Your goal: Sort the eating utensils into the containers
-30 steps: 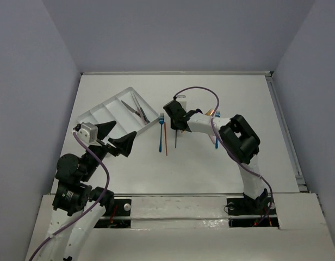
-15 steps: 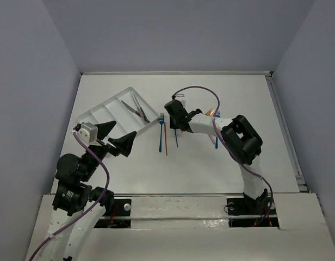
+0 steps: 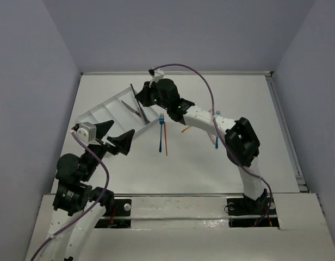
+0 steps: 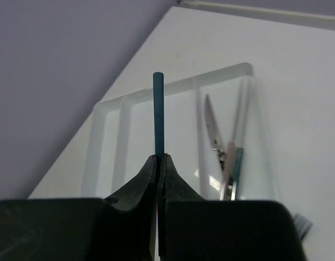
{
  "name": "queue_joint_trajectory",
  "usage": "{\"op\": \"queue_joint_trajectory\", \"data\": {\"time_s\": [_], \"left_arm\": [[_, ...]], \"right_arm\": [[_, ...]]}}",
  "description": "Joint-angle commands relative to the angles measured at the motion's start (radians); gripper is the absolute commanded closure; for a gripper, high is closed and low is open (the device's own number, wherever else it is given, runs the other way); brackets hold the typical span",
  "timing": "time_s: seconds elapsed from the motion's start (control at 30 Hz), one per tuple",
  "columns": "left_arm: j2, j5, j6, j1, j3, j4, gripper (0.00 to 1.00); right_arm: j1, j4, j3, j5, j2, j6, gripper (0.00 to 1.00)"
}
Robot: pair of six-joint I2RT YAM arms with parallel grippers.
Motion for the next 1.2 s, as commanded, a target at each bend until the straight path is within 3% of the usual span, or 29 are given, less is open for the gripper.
{"op": "queue_joint_trajectory", "data": {"time_s": [0.0,0.3,0.47,0.67,0.93,1.03,1.17], "left_arm": [[0.013,-0.042,-0.018,0.011,0.031,0.028,0.01],[0.034,-0.108,-0.03,0.011,0.043,0.009,0.01],[0.042,-0.086,-0.025,0.011,0.041,0.017,0.01],[0.042,-0.06,-0.024,0.011,0.04,0.025,0.01],[0.033,-0.065,-0.022,0.02,0.037,0.023,0.01],[0.033,-0.062,-0.022,0.02,0.037,0.023,0.01],[0.033,-0.059,-0.024,0.02,0.037,0.026,0.01]], "right_arm": [[0.077,0.097,0.173,-0.25,0.18,0.055,1.0],[0.12,0.141,0.523,-0.337,0.461,0.13,1.0],[0.129,0.044,0.808,-0.297,0.638,0.117,1.0],[0.129,0.028,0.895,-0.189,0.739,0.066,1.0],[0.139,0.029,0.838,-0.217,0.759,0.071,1.0],[0.139,0.011,0.826,-0.22,0.747,0.043,0.94],[0.139,-0.018,0.795,-0.211,0.712,0.0,0.53]]}}
